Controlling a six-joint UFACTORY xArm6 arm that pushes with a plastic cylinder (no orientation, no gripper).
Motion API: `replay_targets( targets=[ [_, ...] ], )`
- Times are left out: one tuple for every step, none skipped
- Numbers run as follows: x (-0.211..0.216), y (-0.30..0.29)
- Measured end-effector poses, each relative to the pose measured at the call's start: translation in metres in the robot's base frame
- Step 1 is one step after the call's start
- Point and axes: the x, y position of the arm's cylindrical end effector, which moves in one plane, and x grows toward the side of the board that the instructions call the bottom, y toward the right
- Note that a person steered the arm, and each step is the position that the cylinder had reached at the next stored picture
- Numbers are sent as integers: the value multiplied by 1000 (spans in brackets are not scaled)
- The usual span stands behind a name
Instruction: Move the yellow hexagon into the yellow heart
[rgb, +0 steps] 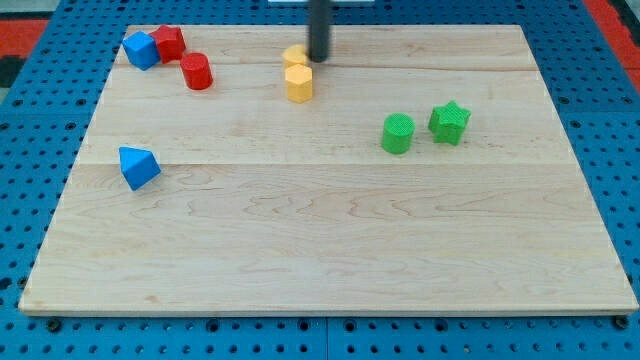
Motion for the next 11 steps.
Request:
replay_targets(
  targets=[
    [0,-32],
    [11,8],
    [24,-3],
    [24,-60],
    [24,-84],
    [23,-25],
    [24,60],
    [56,89],
    [59,36],
    [59,-32],
    [59,-80]
  ],
)
